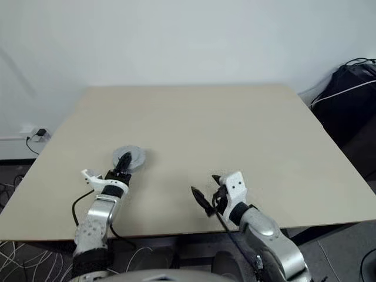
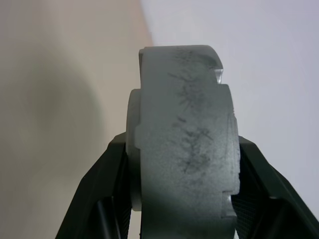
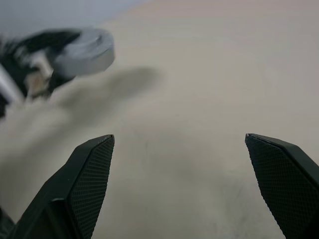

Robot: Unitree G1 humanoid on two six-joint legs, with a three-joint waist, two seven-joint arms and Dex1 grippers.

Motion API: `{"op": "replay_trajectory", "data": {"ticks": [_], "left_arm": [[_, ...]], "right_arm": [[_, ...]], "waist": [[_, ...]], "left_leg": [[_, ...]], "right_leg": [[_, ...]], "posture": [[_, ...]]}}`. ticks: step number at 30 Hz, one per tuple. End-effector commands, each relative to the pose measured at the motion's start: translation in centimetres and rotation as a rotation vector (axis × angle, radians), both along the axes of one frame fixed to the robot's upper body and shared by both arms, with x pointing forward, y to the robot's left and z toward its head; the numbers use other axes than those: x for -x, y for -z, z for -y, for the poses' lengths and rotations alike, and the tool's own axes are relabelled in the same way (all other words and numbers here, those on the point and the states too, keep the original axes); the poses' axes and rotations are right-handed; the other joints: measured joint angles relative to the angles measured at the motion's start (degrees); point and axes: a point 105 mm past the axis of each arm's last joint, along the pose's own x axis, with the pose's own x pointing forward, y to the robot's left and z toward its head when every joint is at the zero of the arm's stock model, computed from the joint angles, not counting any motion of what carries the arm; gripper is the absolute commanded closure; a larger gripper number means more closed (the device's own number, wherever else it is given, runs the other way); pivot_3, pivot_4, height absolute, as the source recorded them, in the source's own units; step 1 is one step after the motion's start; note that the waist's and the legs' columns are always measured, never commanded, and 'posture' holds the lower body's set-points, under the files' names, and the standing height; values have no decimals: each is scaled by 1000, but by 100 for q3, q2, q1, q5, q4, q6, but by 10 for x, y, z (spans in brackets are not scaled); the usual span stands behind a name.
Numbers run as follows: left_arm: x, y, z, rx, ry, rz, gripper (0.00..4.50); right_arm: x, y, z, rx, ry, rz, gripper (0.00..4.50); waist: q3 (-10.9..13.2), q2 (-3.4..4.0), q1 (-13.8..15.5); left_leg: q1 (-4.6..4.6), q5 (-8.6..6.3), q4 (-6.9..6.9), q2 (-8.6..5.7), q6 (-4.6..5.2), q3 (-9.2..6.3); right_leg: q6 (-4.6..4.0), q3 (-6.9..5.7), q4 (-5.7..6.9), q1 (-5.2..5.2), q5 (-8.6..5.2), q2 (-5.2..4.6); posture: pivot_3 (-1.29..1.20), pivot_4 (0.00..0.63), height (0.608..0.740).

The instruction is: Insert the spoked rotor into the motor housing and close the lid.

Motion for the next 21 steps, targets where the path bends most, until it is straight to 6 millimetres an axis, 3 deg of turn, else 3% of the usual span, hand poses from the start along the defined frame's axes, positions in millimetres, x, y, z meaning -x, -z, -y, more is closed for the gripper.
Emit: {"op": "replay_trajectory", "data": {"ticks": [1, 6, 14, 21], "left_arm": [[-17, -14, -10, -36, -39, 23, 2383], [-33, -7, -14, -76, -45, -29, 2383], [-62, -11, -13, -97, -35, -24, 2383], [-78, -1, -11, -131, -28, -84, 2383]], "right_arm": [[-1, -7, 2, 64, -11, 118, 0], [3, 3, 10, 200, -34, 192, 0], [16, 12, 15, 179, -35, 178, 0], [19, 17, 18, 170, -20, 169, 0]], "waist": [[-4, -15, 18], [-5, -40, 42], [-9, -50, 83], [-11, -53, 70]], "left_leg": [[0, 0, 2, -2, 0, 0], [1, 1, 3, -2, 0, -1], [4, 3, 6, 0, -3, -6], [10, 5, 6, 3, -5, -5]], "right_leg": [[2, 1, -1, 2, 2, -1], [-4, -1, 0, 2, 11, 1], [-14, -4, 1, 8, 25, 7], [3, -3, 4, 9, 40, 11]], "posture": [[0, 0, 740], [0, 0, 740], [0, 0, 740], [0, 0, 740]]}}
